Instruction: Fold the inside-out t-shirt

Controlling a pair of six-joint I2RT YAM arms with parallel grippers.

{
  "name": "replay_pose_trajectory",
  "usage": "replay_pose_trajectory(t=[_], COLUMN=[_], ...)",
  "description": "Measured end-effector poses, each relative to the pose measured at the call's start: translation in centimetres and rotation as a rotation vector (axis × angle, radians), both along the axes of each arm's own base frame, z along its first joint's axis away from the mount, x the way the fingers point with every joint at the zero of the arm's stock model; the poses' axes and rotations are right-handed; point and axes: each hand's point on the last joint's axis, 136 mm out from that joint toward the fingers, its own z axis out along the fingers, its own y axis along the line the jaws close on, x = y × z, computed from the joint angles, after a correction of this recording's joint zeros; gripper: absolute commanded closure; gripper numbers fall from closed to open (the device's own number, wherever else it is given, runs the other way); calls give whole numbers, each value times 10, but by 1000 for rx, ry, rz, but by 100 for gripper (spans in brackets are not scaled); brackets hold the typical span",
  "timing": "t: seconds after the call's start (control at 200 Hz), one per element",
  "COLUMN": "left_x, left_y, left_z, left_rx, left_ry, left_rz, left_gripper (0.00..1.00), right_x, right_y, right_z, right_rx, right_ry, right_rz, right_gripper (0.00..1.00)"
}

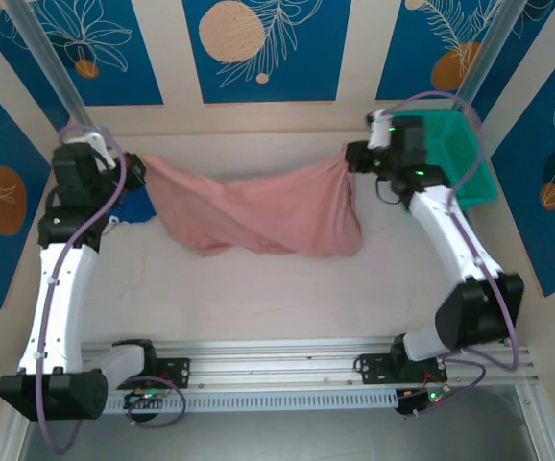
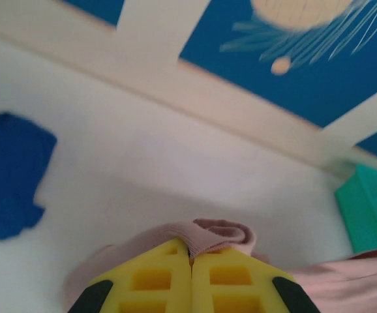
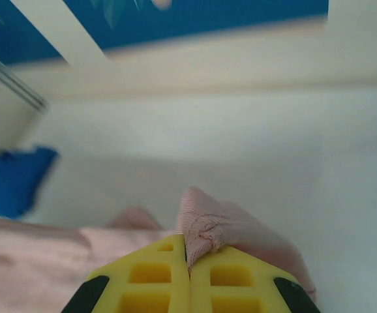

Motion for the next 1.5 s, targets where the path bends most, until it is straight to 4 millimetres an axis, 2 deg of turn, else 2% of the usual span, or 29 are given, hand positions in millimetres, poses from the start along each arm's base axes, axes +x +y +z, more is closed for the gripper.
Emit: replay_pose_trajectory(t=[0.04, 0.095, 0.14, 0.175, 0.21, 0.24, 0.255, 0.27, 0.285, 0.29, 0.295, 0.325, 0.355, 0.41, 0.465, 0.505, 0.54, 0.605, 0.69, 0.85, 1.01, 1.265, 1.5], left_x=[-5, -14, -25, -33, -38, -45, -47, -48, -50, -50, -50, -51, -52, -54, -55, -59, -62, -65, -65, -66, -66, -66, -66], left_y=[6, 13, 15, 15, 14, 11, 10, 9, 8, 7, 7, 5, 3, -2, -7, -10, -11, -14, -17, -18, -20, -21, -22], left_z=[18, 32, 36, 33, 23, 6, 2, -7, -17, -19, -19, -44, -63, -106, -141, -163, -172, -177, -173, -171, -170, -169, -168], left_rx=[3, 10, 21, 27, 28, 25, 25, 24, 24, 24, 24, 19, 15, -10, -35, -53, -63, -71, -70, -69, -72, -76, -79], left_ry=[-44, -85, -106, -115, -105, -75, -72, -56, -40, -36, -36, 14, 54, 163, 262, 328, 358, 375, 357, 351, 348, 342, 338], left_rz=[18, 37, 45, 44, 35, 22, 18, 11, 2, 1, 1, -16, -28, -58, -80, -94, -102, -116, -132, -146, -152, -161, -166], left_gripper=[100, 100, 100, 100, 100, 100, 100, 100, 100, 100, 100, 100, 100, 100, 100, 100, 100, 100, 100, 100, 100, 100, 100], right_x=[-11, -31, -47, -59, -70, -78, -79, -82, -83, -85, -85, -89, -92, -103, -119, -129, -136, -140, -139, -129, -115, -108, -101], right_y=[-5, -10, -14, -16, -18, -18, -18, -18, -18, -18, -18, -18, -18, -20, -22, -22, -22, -15, -2, 12, 8, 3, 0], right_z=[21, 38, 39, 31, 14, -6, -8, -25, -32, -41, -41, -73, -97, -158, -203, -223, -233, -235, -228, -219, -244, -286, -300], right_rx=[33, 65, 85, 94, 103, 112, 112, 119, 119, 118, 118, 118, 114, 80, 24, -34, -94, -190, -304, -464, -594, -728, -753], right_ry=[-46, -89, -99, -86, -51, -2, 1, 43, 57, 78, 78, 159, 220, 391, 530, 591, 619, 599, 532, 455, 517, 623, 661], right_rz=[2, 7, 3, -2, -10, -18, -19, -25, -26, -27, -27, -41, -51, -86, -117, -128, -133, -117, -75, -46, -70, -60, -58], right_gripper=[97, 95, 94, 93, 91, 89, 88, 87, 87, 86, 86, 83, 79, 72, 67, 64, 60, 53, 47, 44, 46, 50, 52])
